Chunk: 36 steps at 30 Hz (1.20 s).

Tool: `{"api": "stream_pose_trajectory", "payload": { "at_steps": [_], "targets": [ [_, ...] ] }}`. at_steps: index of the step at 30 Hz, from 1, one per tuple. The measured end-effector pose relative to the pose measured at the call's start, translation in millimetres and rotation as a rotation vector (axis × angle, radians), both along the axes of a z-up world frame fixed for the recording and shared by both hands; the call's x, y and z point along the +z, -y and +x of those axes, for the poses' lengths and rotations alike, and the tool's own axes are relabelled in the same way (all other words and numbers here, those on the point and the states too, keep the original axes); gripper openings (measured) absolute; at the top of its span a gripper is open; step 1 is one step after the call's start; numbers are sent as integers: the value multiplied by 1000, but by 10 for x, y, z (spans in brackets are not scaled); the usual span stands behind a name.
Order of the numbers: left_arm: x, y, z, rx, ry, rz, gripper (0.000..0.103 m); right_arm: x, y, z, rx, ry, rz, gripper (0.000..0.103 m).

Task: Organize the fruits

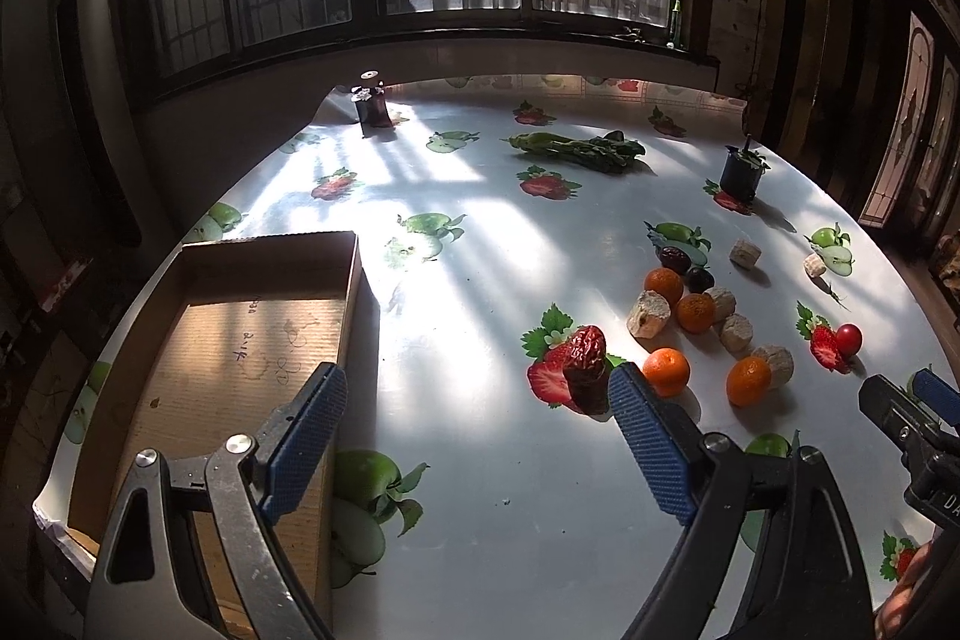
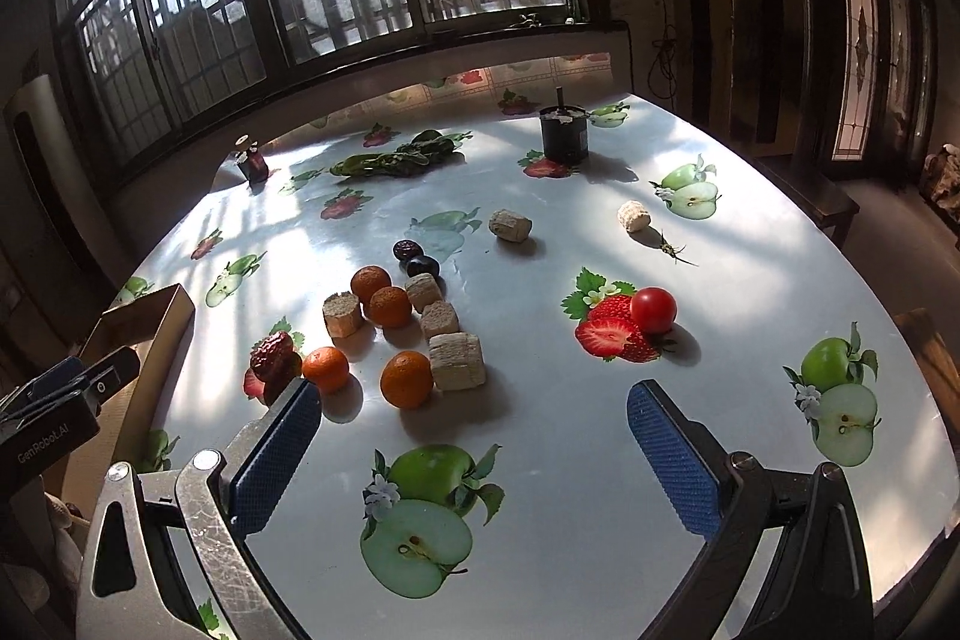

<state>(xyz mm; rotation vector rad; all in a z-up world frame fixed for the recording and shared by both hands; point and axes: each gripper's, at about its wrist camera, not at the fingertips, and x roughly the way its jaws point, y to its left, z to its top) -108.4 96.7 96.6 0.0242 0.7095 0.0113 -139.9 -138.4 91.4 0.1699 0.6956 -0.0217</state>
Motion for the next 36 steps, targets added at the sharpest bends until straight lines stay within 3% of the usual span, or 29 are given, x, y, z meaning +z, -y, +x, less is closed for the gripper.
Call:
{"api": "stream_pose_trajectory", "payload": {
  "at_steps": [9, 25, 28, 32, 36],
  "targets": [
    [-1, -10, -5, 1, 2, 4, 89, 1, -134, -27, 17, 46, -12, 102],
    [-115, -33, 113, -14, -54, -35, 89, -53, 191, 67, 31, -10, -40, 102],
    [-154, 41, 167, -50, -83, -43, 89, -97, 326, 135, 50, -51, -33, 94],
    [-191, 177, 210, -101, -111, -53, 89, -182, 432, 258, 72, -104, -37, 69],
    [-189, 313, 279, -144, -111, -55, 89, -239, 564, 302, 45, -125, -10, 68]
  ]
}}
